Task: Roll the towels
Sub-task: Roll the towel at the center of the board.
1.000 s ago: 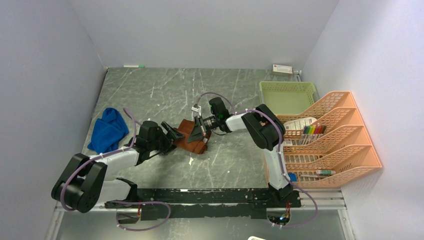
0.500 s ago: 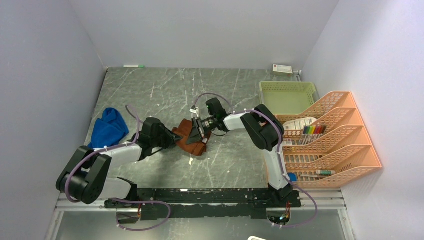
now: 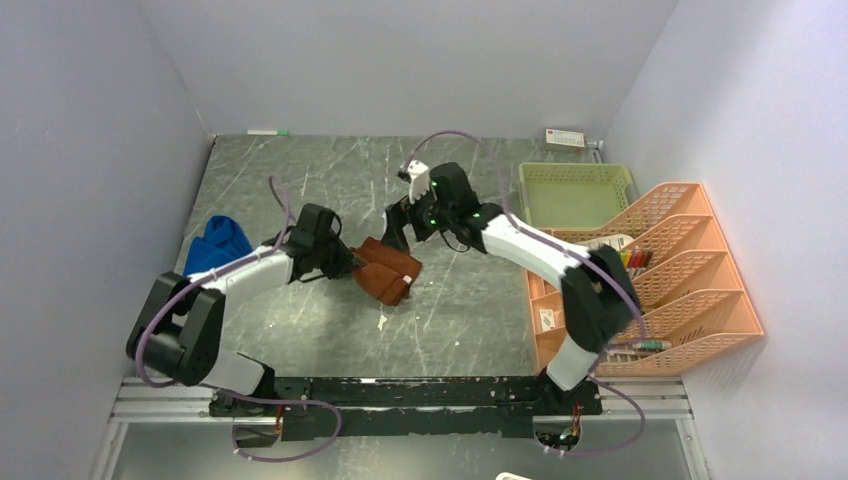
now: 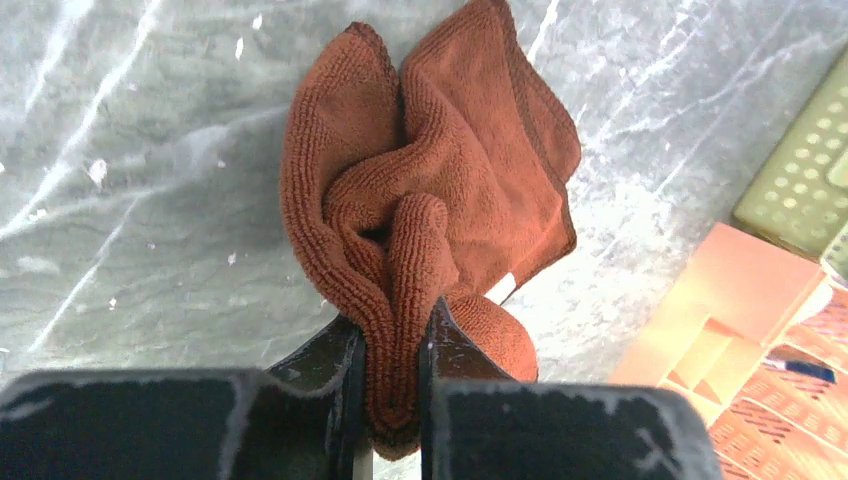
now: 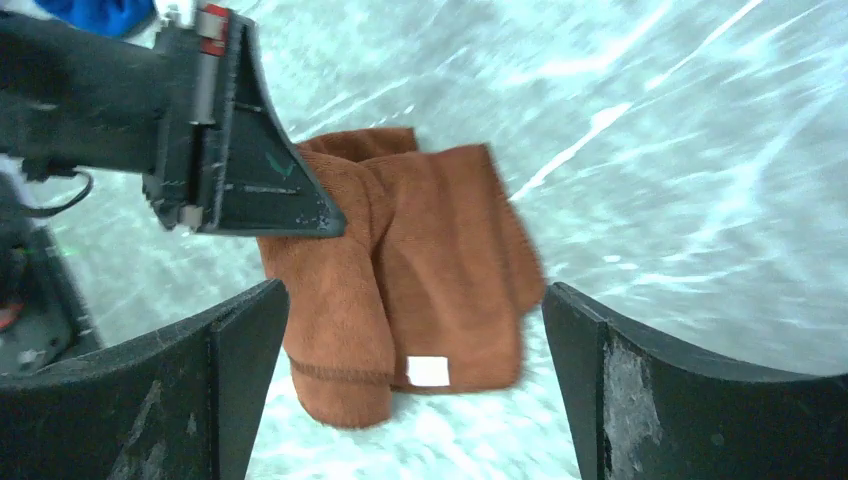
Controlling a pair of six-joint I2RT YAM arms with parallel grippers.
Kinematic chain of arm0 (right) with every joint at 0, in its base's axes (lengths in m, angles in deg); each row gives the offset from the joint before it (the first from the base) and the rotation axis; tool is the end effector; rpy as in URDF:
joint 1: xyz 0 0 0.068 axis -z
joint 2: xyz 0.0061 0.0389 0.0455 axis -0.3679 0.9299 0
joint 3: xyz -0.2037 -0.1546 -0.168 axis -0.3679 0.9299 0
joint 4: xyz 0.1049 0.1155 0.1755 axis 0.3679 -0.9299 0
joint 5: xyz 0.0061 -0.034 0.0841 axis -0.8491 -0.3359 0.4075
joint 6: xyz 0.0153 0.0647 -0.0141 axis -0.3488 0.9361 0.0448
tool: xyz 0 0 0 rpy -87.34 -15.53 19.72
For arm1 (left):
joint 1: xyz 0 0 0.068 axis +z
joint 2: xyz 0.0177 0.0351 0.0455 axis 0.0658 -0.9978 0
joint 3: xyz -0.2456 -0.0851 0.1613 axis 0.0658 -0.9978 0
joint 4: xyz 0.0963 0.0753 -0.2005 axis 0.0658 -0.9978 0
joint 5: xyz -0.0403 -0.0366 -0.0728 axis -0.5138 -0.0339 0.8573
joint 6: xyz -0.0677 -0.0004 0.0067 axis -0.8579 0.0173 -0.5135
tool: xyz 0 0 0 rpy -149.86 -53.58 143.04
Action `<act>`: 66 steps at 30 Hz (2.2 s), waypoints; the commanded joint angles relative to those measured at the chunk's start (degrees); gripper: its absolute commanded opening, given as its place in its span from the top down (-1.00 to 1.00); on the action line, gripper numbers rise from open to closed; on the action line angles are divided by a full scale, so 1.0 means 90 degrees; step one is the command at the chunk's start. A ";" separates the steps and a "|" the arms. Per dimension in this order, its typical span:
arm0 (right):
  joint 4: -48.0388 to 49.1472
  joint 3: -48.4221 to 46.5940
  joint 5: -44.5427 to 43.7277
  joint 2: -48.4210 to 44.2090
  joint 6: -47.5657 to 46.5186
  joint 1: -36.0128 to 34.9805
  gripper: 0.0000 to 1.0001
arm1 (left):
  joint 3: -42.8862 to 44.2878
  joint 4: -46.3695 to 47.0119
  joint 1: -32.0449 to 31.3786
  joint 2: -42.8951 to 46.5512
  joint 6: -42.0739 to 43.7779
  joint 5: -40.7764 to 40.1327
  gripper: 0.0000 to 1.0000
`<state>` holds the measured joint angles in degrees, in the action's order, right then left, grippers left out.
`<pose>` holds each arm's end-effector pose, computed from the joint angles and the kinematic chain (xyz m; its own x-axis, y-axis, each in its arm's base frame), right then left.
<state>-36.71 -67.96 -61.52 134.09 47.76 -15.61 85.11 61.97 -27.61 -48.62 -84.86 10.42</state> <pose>0.2934 0.2525 0.2763 -0.5896 -0.2873 -0.7549 -0.7449 0.5547 0.3706 0.2330 -0.1093 0.2080 -0.7417 -0.6320 -0.2247 -0.4055 0.6894 -0.6003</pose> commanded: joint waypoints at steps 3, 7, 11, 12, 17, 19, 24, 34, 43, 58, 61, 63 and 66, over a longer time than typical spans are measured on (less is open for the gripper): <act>0.0995 0.1192 -0.2793 -0.1465 -0.1743 -0.0963 -1.00 | 0.1854 -0.3012 0.0031 -0.1041 0.0355 -0.1105 0.86; 0.1888 0.2084 -0.3303 -0.1733 -0.2508 -0.1740 -1.00 | 0.2658 -0.4099 0.0031 -0.1597 0.0092 -0.1500 0.86; 0.2405 0.2399 -0.3208 -0.1573 -0.2471 -0.2034 -1.00 | 0.3165 -0.4820 0.0021 -0.1965 -0.0223 -0.1882 0.87; 0.2454 0.2387 -0.3182 -0.1452 -0.2407 -0.2081 -1.00 | 0.3301 -0.5004 0.0021 -0.2066 -0.0282 -0.1986 0.87; 0.3058 0.2404 -0.3213 -0.1073 -0.2354 -0.2437 -1.00 | 0.4039 -0.5918 0.0021 -0.2670 -0.0387 -0.2245 0.86; 0.3335 0.2392 -0.3318 -0.0852 -0.2426 -0.2556 -0.99 | 0.4198 -0.6043 0.0021 -0.2831 -0.0316 -0.2109 0.87; 0.4054 0.2375 -0.3502 -0.0286 -0.2791 -0.2883 -0.91 | 0.4332 -0.6005 0.0054 -0.3126 -0.0193 -0.1639 0.87; 0.4426 0.2024 -0.4042 0.0712 -0.2876 -0.2956 -0.66 | 0.4613 -0.6215 0.0272 -0.3672 0.0099 -0.1194 0.86; 0.4060 0.1435 -0.4199 0.1409 -0.2666 -0.2948 -0.21 | 0.4729 -0.6296 0.0501 -0.3833 0.0409 -0.0805 0.86; 0.3557 0.1176 -0.3058 0.1467 -0.1394 -0.2587 1.00 | 0.5317 -0.6658 0.0929 -0.3069 0.1007 -0.1125 -0.36; 0.3360 0.1059 -0.2353 0.1400 -0.0917 -0.2339 1.00 | 0.5446 -0.6702 0.1093 -0.2721 0.1204 -0.1219 -0.51; 0.3345 0.1014 -0.1800 0.1354 -0.0524 -0.2147 1.00 | 0.5457 -0.6648 0.1185 -0.2451 0.1355 -0.1206 -0.55; 0.3652 0.1111 -0.0763 0.1257 0.0298 -0.1706 1.00 | 0.5298 -0.6522 0.1223 -0.2032 0.1499 -0.1176 -0.56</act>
<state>-4.93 -57.89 -82.28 146.87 39.13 -34.88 132.10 4.10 -17.40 -72.75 -74.72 1.29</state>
